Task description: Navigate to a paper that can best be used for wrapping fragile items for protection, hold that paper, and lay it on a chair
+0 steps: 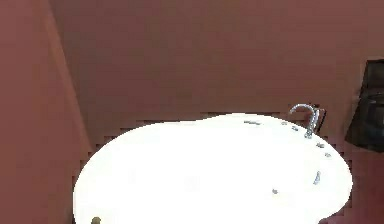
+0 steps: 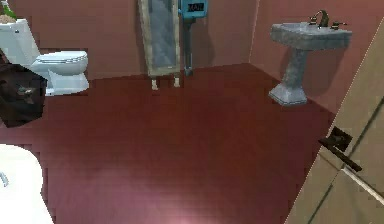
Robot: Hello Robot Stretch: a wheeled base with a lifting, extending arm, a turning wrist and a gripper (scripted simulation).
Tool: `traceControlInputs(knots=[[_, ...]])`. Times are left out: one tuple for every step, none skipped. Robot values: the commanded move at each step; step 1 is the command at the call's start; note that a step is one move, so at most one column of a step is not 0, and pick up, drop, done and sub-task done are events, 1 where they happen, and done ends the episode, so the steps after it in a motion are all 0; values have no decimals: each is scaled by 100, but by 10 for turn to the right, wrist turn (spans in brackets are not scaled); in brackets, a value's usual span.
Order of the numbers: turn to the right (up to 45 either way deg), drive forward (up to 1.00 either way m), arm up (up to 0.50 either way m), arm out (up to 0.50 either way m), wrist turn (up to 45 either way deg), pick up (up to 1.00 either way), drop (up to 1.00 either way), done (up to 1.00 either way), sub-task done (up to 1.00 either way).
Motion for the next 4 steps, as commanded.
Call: traceControlInputs(knots=[[0,15,0,0,0,0,0,0,0],[-450,0,0,0,0,0,0,0,0],[-450,0,0,0,0,0,0,0,0],[-360,0,0,0,0,0,0,0,0]])
